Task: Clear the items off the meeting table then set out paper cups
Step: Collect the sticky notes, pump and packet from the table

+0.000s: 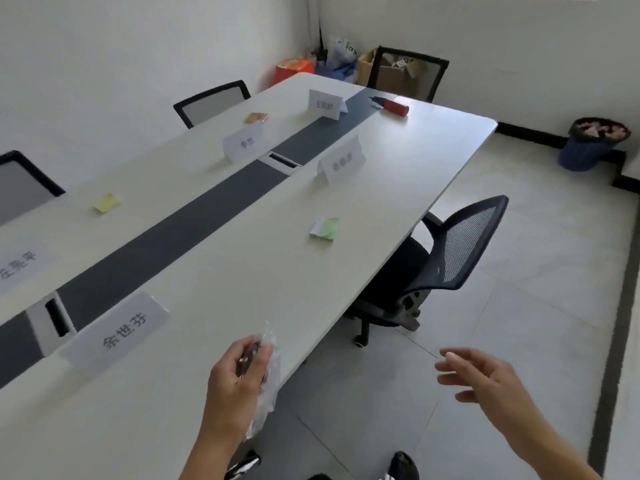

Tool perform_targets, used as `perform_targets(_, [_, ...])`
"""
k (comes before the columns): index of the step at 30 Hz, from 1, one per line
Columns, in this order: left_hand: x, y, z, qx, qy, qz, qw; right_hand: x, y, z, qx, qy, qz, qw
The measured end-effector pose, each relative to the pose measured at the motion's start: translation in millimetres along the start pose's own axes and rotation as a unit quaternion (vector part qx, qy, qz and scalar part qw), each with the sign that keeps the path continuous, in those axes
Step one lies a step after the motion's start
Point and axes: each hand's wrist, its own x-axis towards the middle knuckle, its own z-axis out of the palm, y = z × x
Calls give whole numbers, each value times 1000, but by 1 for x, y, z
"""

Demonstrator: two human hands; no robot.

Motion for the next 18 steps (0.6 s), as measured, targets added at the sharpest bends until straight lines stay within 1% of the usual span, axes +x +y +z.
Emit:
perform_targets(3, [18,8,3,-9,48,-4,999,53,-37,8,-33,-57,-19,998])
perform_targets(9, [72,-14,-16,-33,139,-85,986,157,-92,62,-61,-127,-38,989])
perform_targets(11, [100,-19,-19,-38,141,-100,984,189,-106,89,-72,-137,-40,987])
perform_targets(14, [148,-15,-17,-38,122,-103,986,240,-126,128,-113,-139,-48,983])
perform_targets(16, [179,-7,-14,-40,105,-96,989,275,-136,154,-188,-129,-73,971])
perform_targets(18, [210,0,-14,-28,87,-90,992,310,-140,180,-299,-104,-116,941])
